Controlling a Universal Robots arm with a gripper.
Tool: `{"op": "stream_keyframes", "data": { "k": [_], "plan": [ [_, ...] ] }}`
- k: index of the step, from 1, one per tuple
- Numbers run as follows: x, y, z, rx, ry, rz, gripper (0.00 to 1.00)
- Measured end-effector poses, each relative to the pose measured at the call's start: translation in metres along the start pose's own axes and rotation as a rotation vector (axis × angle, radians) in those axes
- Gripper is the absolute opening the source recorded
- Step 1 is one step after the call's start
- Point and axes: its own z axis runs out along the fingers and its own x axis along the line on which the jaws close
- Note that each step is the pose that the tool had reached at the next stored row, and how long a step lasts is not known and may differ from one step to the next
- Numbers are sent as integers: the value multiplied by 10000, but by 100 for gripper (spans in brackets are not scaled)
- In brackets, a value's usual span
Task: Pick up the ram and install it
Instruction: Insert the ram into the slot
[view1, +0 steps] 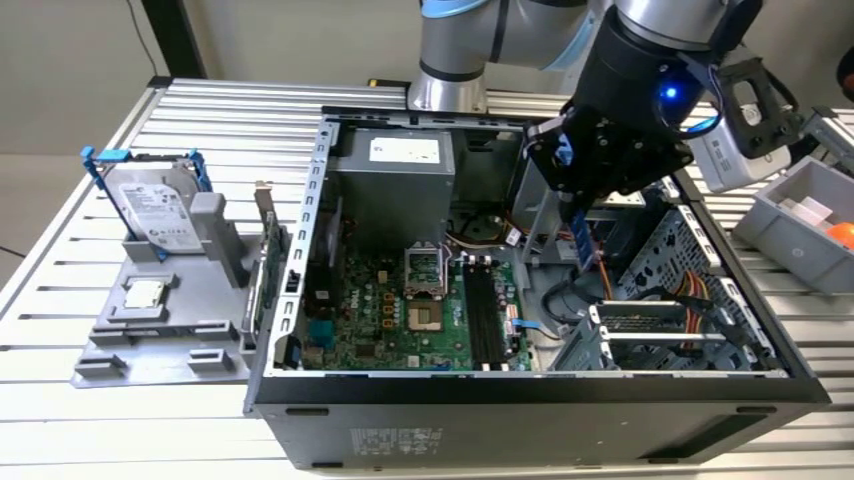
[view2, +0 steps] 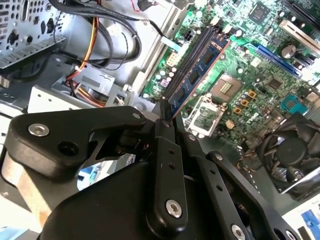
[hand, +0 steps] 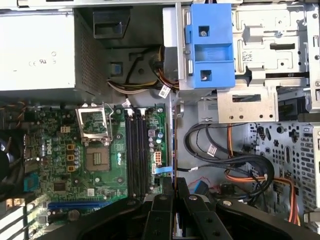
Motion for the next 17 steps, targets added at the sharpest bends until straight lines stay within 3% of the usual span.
{"op": "stream_keyframes", "data": {
  "k": [12,17],
  "plan": [
    [0,-1,13,5,-48,646,0],
    [0,-1,17,5,-56,749,0]
  ]
}}
